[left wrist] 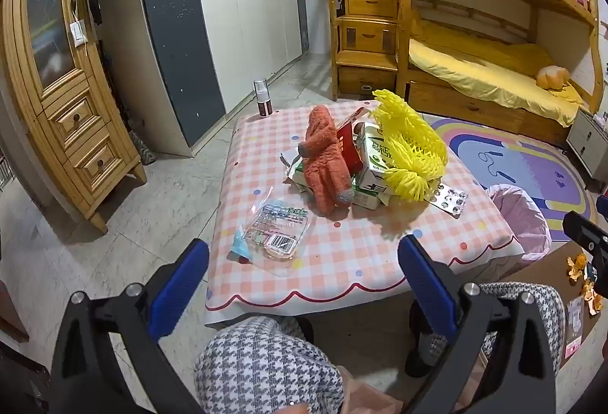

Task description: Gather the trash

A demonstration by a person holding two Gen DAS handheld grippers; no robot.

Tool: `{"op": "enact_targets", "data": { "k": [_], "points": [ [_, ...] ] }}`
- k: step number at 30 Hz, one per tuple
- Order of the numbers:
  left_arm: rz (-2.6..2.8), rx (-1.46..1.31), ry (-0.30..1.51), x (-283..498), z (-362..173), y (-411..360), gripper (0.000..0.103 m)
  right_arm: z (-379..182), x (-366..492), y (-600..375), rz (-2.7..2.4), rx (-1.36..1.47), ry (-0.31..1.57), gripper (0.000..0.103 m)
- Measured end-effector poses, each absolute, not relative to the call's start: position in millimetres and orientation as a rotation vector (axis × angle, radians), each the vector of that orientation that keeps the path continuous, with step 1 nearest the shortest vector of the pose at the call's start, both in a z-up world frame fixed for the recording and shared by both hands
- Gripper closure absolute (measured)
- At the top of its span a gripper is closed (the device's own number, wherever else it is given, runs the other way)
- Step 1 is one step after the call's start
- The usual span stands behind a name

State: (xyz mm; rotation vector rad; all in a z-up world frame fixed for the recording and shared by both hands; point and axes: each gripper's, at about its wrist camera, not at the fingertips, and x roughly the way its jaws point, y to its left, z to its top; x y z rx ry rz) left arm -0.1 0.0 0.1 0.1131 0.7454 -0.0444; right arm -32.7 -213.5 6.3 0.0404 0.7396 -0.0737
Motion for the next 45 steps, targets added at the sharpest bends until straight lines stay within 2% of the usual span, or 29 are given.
{"op": "enact_targets", "data": {
  "k": [45],
  "points": [
    [-0.031, 0.123, 0.748, -3.0, -2.2, 2.9, 0.007, 3.0, -33.3, -211.5, -0.066, 0.052, 0.742, 0.006]
  ]
}}
